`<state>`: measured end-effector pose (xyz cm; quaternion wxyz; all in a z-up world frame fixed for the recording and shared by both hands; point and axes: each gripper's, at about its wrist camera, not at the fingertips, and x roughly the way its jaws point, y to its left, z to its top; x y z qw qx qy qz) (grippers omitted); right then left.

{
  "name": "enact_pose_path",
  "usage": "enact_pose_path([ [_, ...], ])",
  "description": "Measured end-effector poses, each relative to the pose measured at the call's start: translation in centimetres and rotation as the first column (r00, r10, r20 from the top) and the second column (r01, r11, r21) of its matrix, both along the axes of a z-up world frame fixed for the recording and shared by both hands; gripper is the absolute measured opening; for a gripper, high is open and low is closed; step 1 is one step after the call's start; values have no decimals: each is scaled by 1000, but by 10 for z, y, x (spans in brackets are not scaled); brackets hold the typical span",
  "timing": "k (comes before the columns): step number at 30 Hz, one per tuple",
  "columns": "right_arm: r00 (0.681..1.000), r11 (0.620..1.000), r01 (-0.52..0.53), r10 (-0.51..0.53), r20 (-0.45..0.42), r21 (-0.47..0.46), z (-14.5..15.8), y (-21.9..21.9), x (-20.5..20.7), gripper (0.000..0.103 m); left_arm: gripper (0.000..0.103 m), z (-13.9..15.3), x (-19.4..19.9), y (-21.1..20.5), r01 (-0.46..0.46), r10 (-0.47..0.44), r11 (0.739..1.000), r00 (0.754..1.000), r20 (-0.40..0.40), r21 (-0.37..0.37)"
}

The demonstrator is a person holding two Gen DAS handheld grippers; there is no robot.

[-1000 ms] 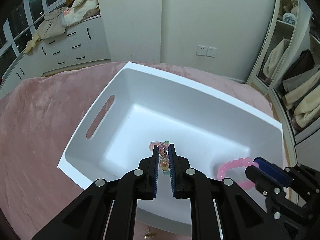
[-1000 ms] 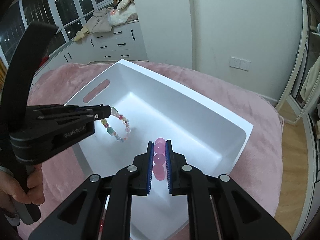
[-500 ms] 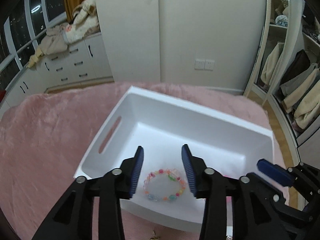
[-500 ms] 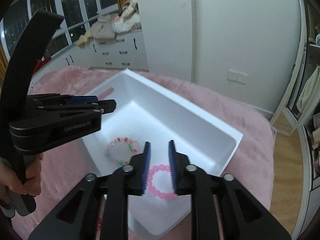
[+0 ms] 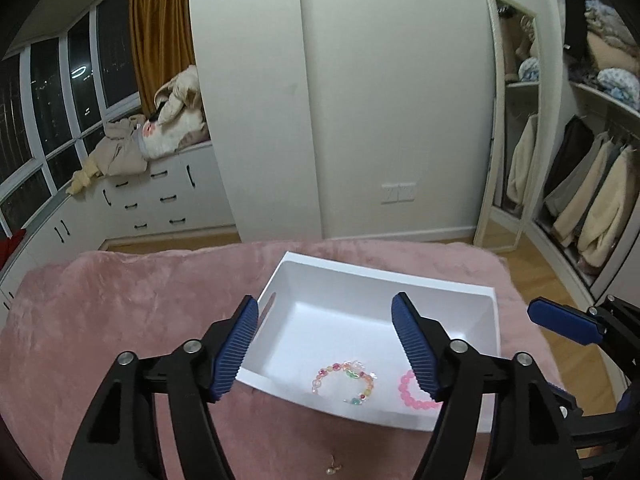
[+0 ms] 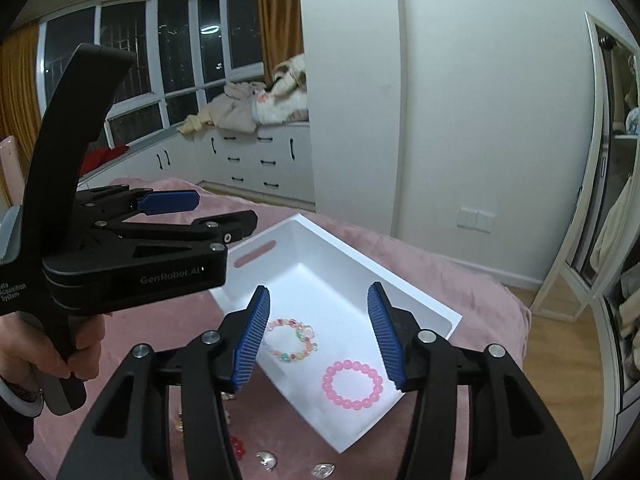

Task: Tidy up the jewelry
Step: 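Move both tools back toward the remaining jewelry on the bed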

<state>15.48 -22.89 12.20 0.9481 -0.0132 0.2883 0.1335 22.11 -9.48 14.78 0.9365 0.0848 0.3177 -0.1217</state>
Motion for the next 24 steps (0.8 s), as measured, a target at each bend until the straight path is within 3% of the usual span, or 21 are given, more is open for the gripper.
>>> enact_pose_path([
  [5,998,1000,-8,8,58,-2,17,5,-23,58,78,18,-34,11,17,-16,1000,998,55,-13],
  [11,994,1000,-6,6,112,-4,28,1,-52,69,92,32,-76,25,32,-25,998,994,106,-62],
  [14,992,1000,-4,3,126,6,28,-7,-65,73,93,32,-94,29,33,-25,998,991,130,-58],
  [20,991,999,31,-27,133,-29,5,-23,-90,81,97,6,-129,36,18,-17,1000,986,165,-5],
  [24,993,999,46,-43,106,-22,-21,-33,-102,82,97,-30,-136,51,-8,11,999,995,97,-38],
])
